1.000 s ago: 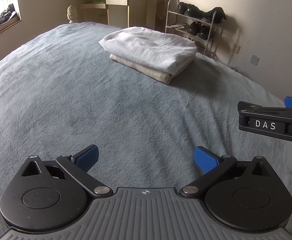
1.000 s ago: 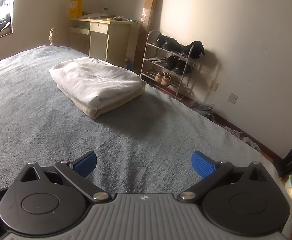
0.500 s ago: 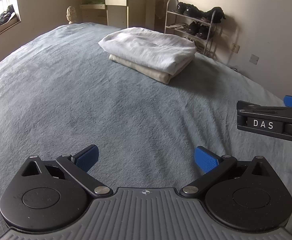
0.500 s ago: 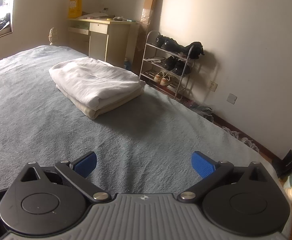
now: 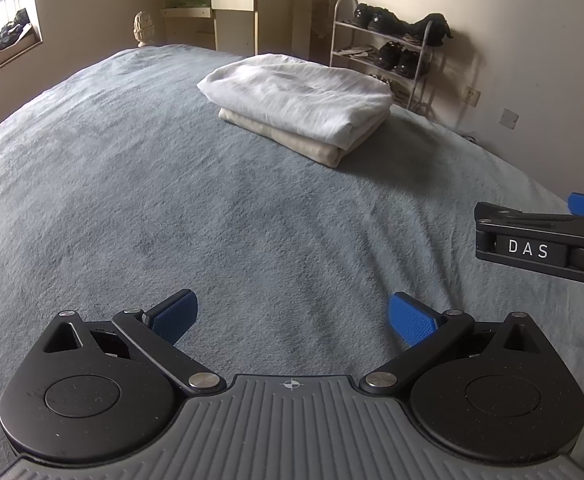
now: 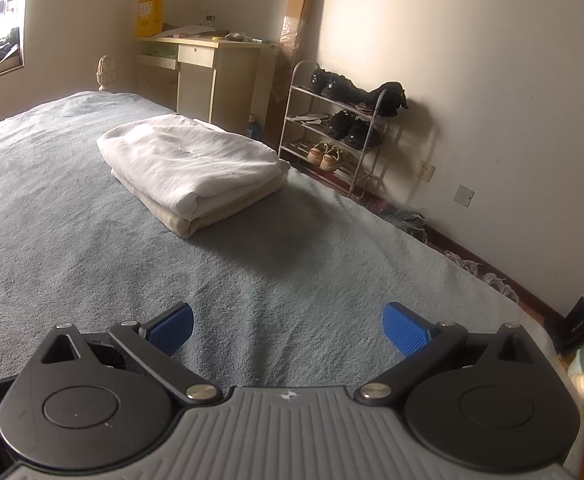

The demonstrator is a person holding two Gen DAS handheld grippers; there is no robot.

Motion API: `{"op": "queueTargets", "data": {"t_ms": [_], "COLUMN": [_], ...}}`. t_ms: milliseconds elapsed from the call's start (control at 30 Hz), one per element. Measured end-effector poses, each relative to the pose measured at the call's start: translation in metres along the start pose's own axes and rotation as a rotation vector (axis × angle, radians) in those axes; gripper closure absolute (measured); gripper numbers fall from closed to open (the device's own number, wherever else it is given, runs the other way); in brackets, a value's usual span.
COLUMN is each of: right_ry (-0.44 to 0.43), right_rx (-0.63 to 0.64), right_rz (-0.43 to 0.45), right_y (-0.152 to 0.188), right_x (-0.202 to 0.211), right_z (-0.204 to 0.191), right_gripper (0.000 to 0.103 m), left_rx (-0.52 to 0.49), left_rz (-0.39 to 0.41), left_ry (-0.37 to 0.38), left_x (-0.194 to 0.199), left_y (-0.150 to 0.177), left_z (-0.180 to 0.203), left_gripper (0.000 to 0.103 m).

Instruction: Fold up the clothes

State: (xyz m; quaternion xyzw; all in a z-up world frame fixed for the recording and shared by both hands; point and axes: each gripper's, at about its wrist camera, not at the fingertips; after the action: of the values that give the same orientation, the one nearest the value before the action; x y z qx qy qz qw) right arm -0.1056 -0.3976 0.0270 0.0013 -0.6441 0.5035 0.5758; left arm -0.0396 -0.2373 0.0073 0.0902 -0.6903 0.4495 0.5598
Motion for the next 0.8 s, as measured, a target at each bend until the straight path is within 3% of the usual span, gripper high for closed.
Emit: {"op": "queueTargets", "data": {"t_ms": [800], "right_ry": [0.003], "right_rx": [0.000], "right_rz": [-0.003], "right_y": [0.0016], "right_x": [0.0013], "right_z": [0.0001], "right_gripper": [0.000], "left_rx": [0.009], "left_rz": [-0.011], "left_ry": [0.007], "left_x": [-0.0022], "left_y": [-0.0008], "left_z": [-0.0007], "left_gripper": [0.000]}}
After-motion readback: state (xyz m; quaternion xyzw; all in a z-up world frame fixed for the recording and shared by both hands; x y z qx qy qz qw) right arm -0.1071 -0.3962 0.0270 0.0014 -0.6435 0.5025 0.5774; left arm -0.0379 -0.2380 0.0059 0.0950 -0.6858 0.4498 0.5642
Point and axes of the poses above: each gripper's, at about its wrist camera, not at the fingertips, and x roughly against the way its jaws point, z to its right, y to its underside, and after that the axes turned 8 degrees about -z, right-handed
